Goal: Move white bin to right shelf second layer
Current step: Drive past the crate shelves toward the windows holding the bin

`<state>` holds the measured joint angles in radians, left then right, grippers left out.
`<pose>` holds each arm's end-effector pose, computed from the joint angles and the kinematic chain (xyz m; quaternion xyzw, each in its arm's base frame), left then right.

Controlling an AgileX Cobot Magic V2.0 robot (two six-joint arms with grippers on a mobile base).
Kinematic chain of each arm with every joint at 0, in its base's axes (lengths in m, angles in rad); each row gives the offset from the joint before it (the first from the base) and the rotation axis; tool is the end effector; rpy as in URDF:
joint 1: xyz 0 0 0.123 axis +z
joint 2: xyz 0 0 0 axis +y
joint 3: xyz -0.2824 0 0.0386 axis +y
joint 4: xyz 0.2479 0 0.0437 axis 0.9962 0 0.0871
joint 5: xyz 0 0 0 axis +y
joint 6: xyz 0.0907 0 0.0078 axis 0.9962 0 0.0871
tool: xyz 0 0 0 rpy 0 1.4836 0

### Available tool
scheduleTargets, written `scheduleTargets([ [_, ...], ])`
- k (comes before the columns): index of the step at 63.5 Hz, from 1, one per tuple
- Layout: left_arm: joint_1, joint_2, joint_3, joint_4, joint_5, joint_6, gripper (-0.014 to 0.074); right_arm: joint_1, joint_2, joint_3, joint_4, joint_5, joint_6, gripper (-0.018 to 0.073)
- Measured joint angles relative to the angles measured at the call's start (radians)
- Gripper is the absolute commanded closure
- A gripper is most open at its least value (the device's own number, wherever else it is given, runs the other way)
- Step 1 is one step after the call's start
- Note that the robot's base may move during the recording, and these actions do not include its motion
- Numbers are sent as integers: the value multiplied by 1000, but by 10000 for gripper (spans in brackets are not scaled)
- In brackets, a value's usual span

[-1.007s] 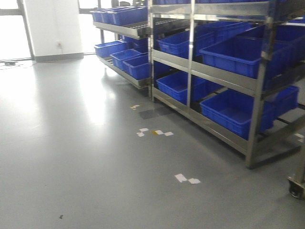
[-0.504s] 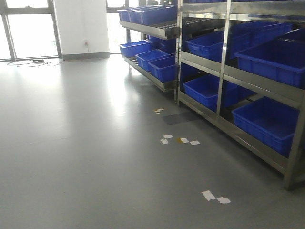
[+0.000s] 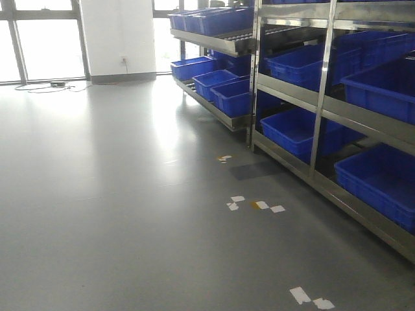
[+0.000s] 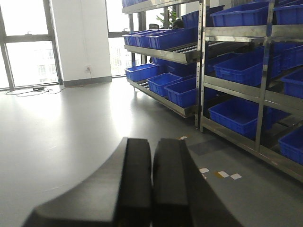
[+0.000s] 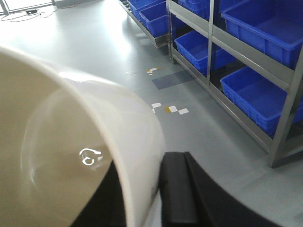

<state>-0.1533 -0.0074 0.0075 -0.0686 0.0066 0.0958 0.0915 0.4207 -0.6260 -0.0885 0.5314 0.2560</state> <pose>0.0553 -0.0086 0.2104 0.0613 0.6753 -0.0465 0.7335 0.0802 0.0033 0.3454 0.0485 0.7842 0.0661 0.6150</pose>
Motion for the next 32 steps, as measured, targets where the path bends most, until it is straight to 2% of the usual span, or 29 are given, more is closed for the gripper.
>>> scheduleTargets([
  [32, 0, 0, 0, 0, 0, 0, 512, 0, 0, 0, 0, 0, 0, 503],
])
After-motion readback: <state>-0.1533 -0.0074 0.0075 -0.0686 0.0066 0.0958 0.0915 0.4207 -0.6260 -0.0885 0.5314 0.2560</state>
